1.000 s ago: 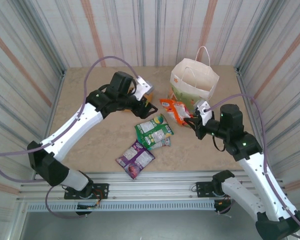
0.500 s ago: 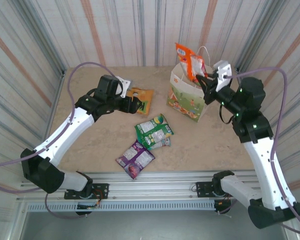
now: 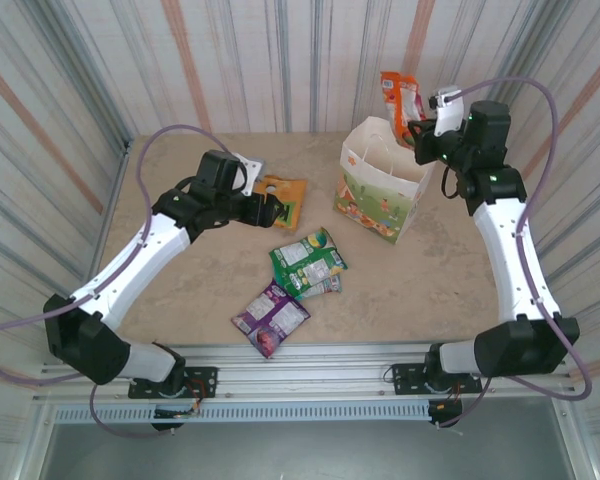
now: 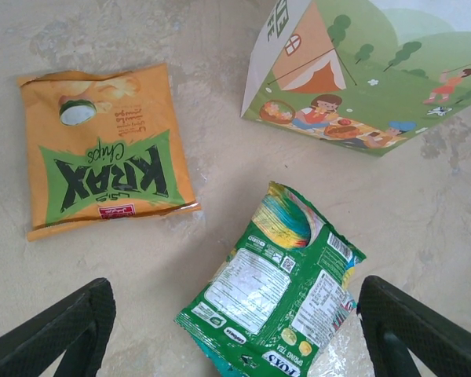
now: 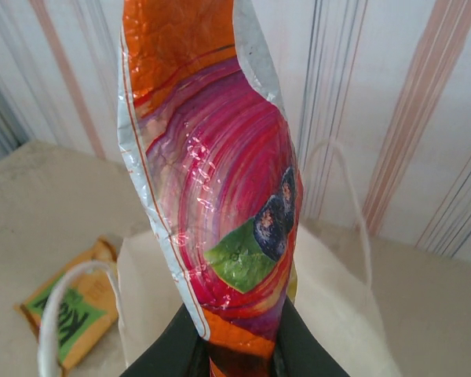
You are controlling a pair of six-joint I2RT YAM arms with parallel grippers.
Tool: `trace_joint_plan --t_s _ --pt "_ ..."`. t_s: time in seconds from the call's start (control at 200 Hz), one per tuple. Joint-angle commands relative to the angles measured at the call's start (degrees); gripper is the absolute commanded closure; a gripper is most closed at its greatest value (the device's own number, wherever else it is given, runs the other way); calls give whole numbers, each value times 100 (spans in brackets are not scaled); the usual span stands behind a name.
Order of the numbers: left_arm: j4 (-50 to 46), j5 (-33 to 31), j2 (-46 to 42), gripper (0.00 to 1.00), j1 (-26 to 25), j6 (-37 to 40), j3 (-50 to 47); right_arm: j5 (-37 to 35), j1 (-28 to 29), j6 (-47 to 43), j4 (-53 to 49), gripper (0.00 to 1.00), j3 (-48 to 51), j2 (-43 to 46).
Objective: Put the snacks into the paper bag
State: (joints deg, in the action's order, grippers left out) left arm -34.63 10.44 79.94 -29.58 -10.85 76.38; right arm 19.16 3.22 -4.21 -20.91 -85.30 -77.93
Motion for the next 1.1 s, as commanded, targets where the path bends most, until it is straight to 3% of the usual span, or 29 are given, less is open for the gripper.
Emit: trace_joint_plan --t_s 0.0,0.356,0.411,0.496,0.556,0.907,1.092 --pt "-104 83 166 17 5 -97 145 334 -53 55 -81 96 -11 -46" --pt "-165 266 400 19 5 -108 306 748 -170 65 -192 87 141 -463" --pt "-160 249 395 19 4 -110 288 788 -180 73 -203 79 195 -452" --pt "-160 226 396 19 5 -123 258 803 -190 84 -221 59 249 -442" --pt "-162 247 406 19 10 -126 246 794 -191 95 -245 53 257 -450" --pt "-284 514 342 23 7 -59 117 686 -223 96 -388 49 224 -285" --pt "-296 777 286 24 10 -283 -125 324 -224 511 -676 48 187 168"
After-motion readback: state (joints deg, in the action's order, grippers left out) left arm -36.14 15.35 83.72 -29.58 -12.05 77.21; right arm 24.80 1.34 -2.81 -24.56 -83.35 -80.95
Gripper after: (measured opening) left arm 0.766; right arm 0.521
